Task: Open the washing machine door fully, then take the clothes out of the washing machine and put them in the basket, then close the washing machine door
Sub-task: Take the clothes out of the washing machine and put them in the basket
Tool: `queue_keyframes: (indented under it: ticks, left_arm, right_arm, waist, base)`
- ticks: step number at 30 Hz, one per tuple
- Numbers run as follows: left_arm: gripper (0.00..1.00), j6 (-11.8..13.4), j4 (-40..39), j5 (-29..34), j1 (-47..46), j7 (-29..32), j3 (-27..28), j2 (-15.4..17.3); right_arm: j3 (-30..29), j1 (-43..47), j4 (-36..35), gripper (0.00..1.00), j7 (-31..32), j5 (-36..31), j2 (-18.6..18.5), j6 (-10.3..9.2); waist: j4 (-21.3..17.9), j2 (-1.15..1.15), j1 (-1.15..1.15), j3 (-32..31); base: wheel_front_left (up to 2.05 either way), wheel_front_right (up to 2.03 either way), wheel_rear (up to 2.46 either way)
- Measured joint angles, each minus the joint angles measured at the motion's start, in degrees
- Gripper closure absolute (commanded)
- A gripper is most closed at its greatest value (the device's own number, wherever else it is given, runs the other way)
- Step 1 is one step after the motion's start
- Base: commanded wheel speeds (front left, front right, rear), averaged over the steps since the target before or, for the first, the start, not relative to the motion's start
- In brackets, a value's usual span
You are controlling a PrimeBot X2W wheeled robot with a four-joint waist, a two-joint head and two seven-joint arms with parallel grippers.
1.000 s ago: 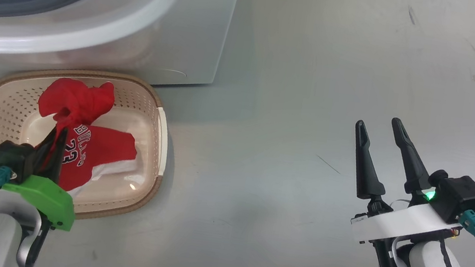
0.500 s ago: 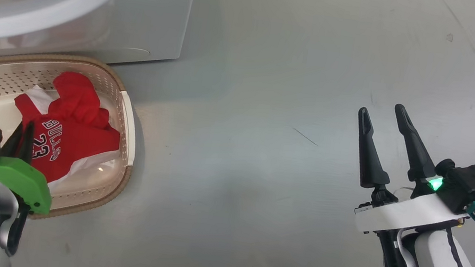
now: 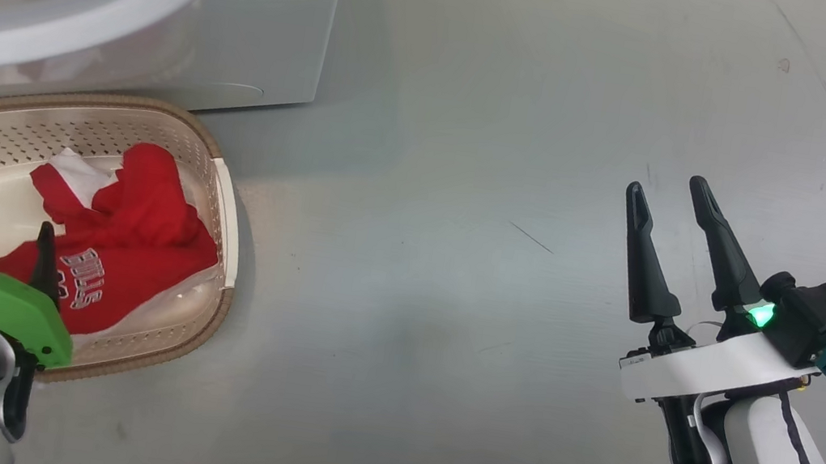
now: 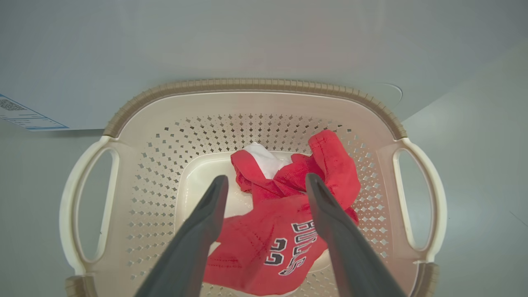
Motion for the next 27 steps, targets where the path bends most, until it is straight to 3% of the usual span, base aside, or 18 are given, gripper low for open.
queue_keyframes:
  ticks: [15,27]
  left_arm:
    - [0.00,-2.6,2.9,0.7,-2.1,-4.2,-2.6,-2.5]
    - [0.00,-4.0,-0.6,3.3,-2.0,-5.2,-5.5,-4.2]
  right_arm:
    - [-0.3,0.0,1.4,0.00,0.0,-0.3,-0.2,0.00]
    - [-1.0,0.9,2.0,0.00,0.0,-0.6,-1.6,0.00]
  waist:
    - [2.4,0.00,0.00,-4.2]
    - [6.0,0.00,0.00,-9.6]
  base:
    - [0.00,0.00,0.00]
    - [0.00,0.00,0.00]
